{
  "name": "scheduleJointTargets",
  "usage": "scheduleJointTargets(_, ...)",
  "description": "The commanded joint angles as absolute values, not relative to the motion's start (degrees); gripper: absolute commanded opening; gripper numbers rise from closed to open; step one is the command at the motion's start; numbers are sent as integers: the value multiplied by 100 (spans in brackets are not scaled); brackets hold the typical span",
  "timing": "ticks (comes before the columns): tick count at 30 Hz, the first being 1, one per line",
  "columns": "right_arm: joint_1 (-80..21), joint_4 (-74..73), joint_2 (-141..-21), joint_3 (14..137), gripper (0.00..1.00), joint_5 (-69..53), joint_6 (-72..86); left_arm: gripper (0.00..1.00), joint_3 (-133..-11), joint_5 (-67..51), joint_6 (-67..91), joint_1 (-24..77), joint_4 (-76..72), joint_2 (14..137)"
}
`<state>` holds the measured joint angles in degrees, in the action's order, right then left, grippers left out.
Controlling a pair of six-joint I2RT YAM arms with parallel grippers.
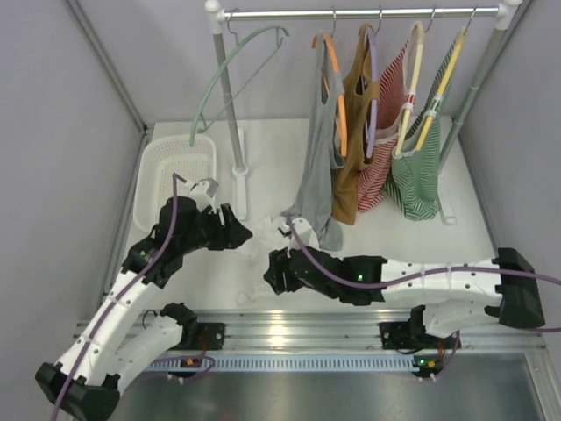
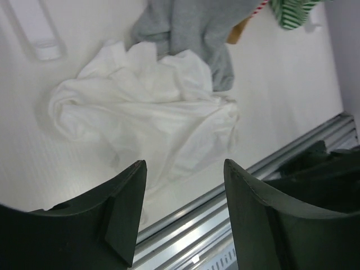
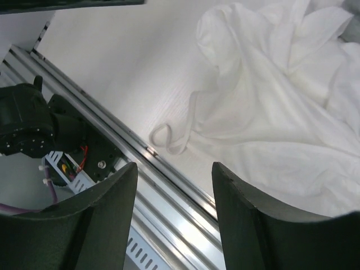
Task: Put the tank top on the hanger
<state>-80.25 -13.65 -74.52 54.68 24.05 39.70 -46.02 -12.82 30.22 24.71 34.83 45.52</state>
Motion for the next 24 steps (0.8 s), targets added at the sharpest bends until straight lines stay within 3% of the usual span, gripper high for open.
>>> scheduleJointTargets(1, -7867, -1669, -6910, 5327, 56, 2768, 4087, 62, -5306, -2214, 2681, 2496, 3542, 4149)
scheduleJointTargets(5, -7717, -1889, -6505, 5203, 56, 2856, 4052, 64, -6177, -2294, 2610, 2505, 3148, 3990)
scheduleJointTargets(8, -7621, -2003, -6302, 5142, 56, 2883, 4026, 63, -6889, -1663, 2567, 2505, 2446, 4244)
scheduleJointTargets(16, -7585, -2224, -5968, 4940, 56, 2874, 4183, 66, -8777, 1673, 1751, 2496, 1600, 5896)
scheduleJointTargets(19, -7585, -2276, -5766, 4782, 56, 2848, 4254, 70, -9236, 2125, 1267, 2496, 1372, 6538)
scheduleJointTargets(20, -7585, -2294, -5713, 4755, 56, 2856, 4280, 76, -9333, 2310, 987, 2487, 1188, 6817)
scheduleJointTargets(24, -7585, -2399, -5546, 4676, 55, 2874, 4272, 79, -10385, 1724, 545, 2295, 1572, 7706)
